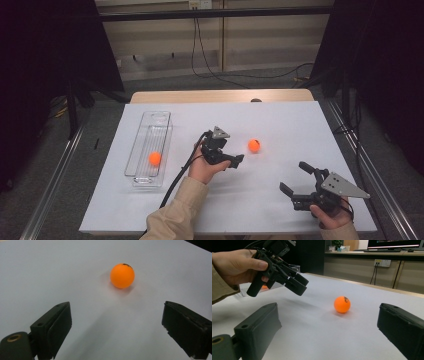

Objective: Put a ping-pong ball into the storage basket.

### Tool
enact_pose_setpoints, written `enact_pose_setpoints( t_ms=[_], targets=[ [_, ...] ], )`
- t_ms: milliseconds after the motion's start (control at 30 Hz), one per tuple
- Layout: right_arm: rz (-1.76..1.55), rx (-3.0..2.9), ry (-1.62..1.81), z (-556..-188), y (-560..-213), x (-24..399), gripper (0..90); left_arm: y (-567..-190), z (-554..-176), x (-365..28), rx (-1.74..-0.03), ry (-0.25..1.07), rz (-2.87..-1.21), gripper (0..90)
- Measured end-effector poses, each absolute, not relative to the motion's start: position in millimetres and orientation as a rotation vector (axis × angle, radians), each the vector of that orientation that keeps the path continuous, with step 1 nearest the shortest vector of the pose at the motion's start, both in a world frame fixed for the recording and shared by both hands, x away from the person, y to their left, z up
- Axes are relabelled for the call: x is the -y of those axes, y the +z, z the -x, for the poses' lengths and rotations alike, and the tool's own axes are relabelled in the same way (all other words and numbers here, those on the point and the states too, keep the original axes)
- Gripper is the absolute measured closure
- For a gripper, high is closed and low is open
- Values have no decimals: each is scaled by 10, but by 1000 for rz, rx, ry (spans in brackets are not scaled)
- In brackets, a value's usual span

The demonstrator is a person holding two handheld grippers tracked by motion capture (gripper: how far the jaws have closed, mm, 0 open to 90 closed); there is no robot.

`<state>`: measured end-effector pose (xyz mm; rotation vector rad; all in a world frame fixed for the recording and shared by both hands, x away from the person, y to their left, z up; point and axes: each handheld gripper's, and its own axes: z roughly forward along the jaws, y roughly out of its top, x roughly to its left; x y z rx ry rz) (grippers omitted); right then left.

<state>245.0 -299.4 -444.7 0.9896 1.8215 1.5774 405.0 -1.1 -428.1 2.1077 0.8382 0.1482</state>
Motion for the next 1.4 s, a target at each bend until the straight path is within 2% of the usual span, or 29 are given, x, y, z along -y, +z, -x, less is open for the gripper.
enact_pose_setpoints(
  t_ms=[1400],
  targets=[
    [-987,-1822,1576,-2450,-4448,2993,38,-4424,-4119,254,-837,172,-2116,96]
  ],
)
